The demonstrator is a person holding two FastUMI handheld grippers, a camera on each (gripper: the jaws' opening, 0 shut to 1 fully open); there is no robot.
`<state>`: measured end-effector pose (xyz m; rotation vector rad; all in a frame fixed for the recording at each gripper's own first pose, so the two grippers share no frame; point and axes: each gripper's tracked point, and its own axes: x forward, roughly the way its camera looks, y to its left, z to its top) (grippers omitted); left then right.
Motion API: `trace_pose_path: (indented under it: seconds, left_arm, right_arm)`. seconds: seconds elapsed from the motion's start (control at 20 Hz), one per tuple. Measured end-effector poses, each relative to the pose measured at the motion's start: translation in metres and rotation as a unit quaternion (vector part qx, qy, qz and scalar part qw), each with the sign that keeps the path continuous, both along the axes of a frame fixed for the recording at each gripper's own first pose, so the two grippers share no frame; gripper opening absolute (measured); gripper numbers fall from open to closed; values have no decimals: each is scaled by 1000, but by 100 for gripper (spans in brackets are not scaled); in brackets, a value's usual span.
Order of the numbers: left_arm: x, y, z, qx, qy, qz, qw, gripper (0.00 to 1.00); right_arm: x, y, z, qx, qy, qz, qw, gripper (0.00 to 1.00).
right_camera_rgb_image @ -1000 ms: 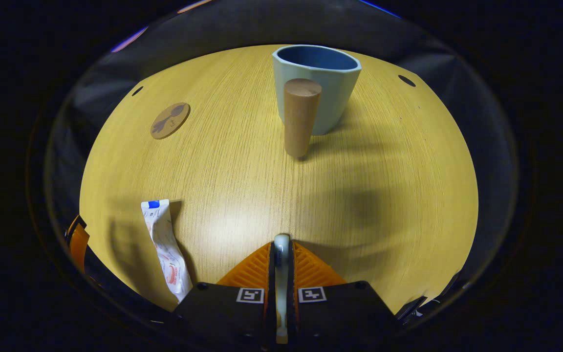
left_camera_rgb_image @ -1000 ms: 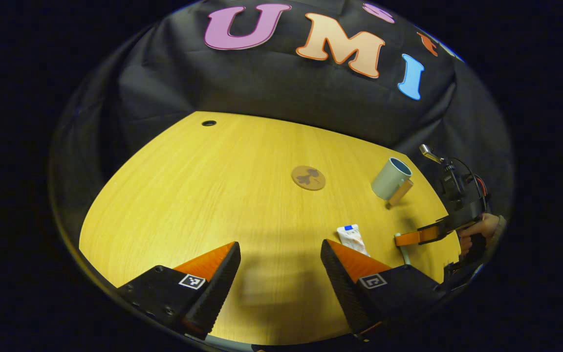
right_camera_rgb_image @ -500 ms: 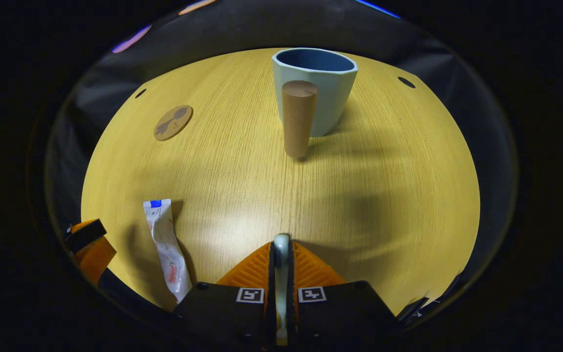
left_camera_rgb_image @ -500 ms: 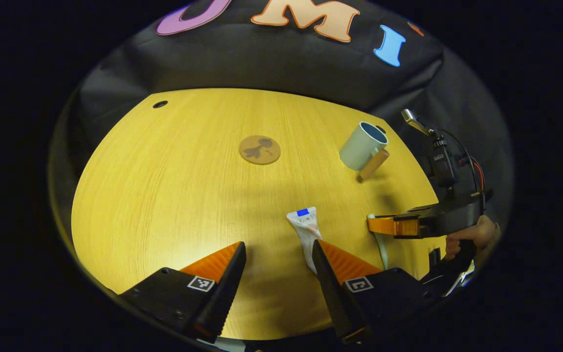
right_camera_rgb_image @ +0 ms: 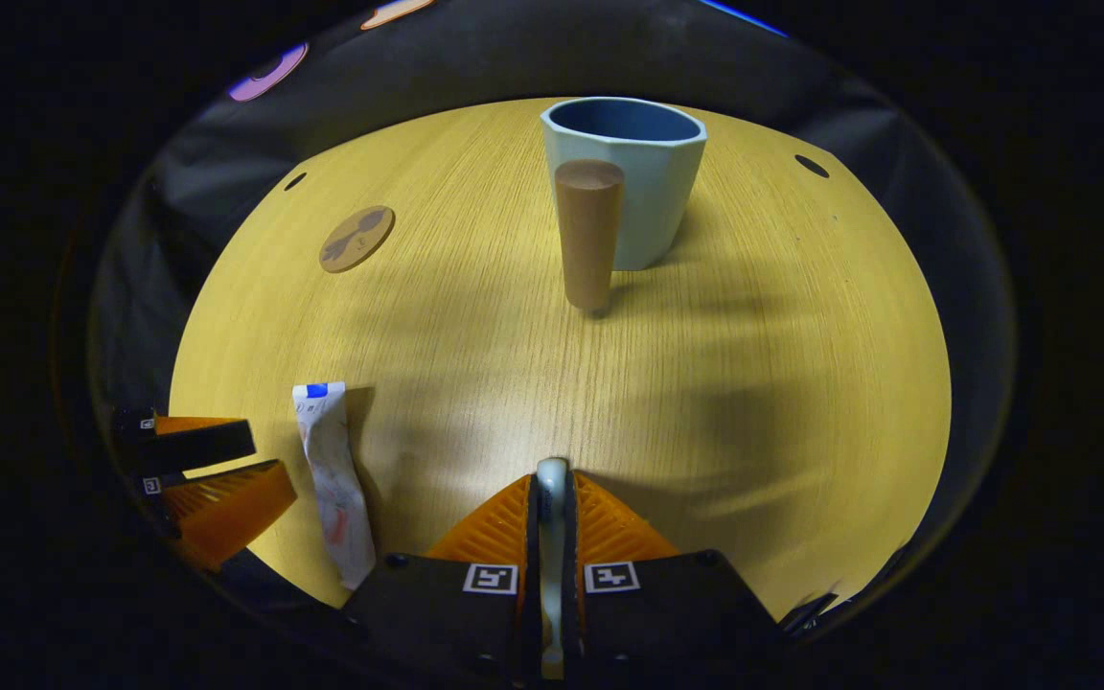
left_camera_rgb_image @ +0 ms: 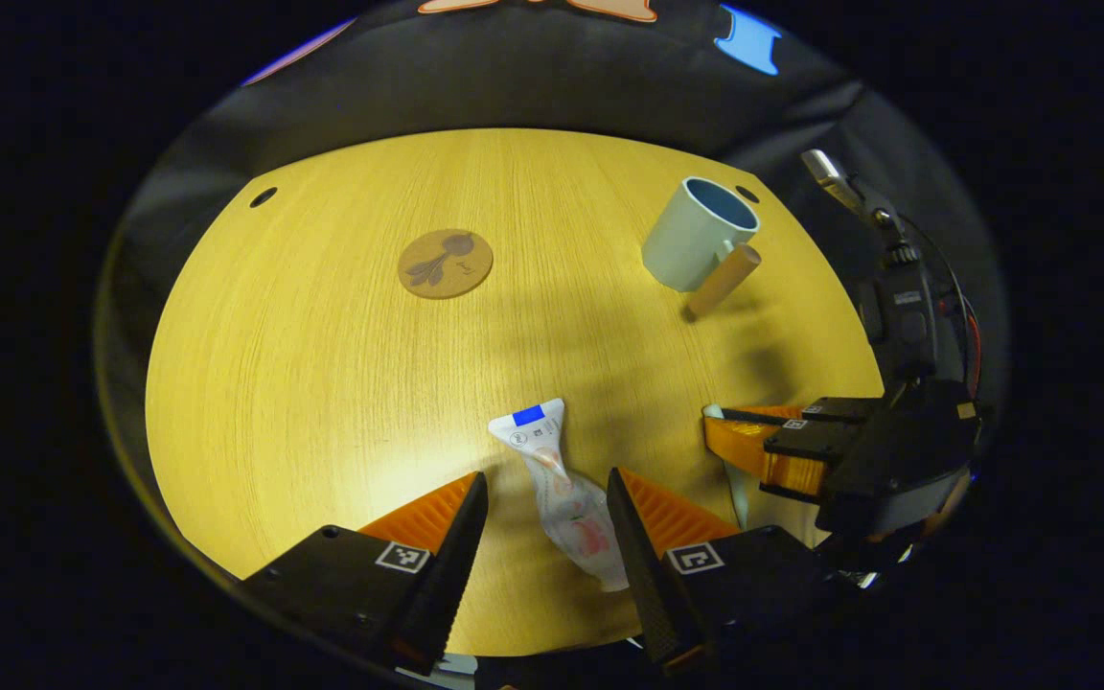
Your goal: Put the toothbrush and toothpaste on the desktop into the cup, then pick up the cup and place it on the coaster on the desktop.
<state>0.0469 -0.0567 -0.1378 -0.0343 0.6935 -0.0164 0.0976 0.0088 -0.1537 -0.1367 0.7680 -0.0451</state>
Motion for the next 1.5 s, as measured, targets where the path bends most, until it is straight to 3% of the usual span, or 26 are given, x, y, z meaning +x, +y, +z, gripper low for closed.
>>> trace_pose_path:
  seconds: [0.05,0.1,0.2,0.55,0.6,0.7,0.85,1.0,1.15,1.5]
  left_arm:
    - [6,0,-3,-5,4,9,1000,74]
    - [10,1,-7,-6,11,18,1000,61]
    - [17,2,-13,-11,25,32,999,49]
    - [30,5,-30,-24,58,68,996,43]
    - [31,4,-32,-27,63,72,995,36]
    - [30,7,-35,-23,73,82,994,35]
    - [30,8,-35,-11,83,81,993,34]
    - [28,8,-37,4,91,80,993,22]
    - [27,7,-37,9,89,77,993,19]
    - [29,4,-37,-75,53,75,993,4]
  right_arm:
    - [0,0,0,6,1,2,1000,11]
    - [0,0,0,12,3,4,1000,11]
    - [0,0,0,17,7,10,1000,11]
    - [0,0,0,22,13,24,999,11]
    - [1,0,0,25,15,24,999,11]
    - [1,0,0,28,18,26,999,11]
    - [1,0,0,32,22,26,999,11]
    - [1,1,0,26,23,32,999,11]
    - [1,1,3,21,19,42,999,11]
    - [1,1,0,44,-3,57,997,4]
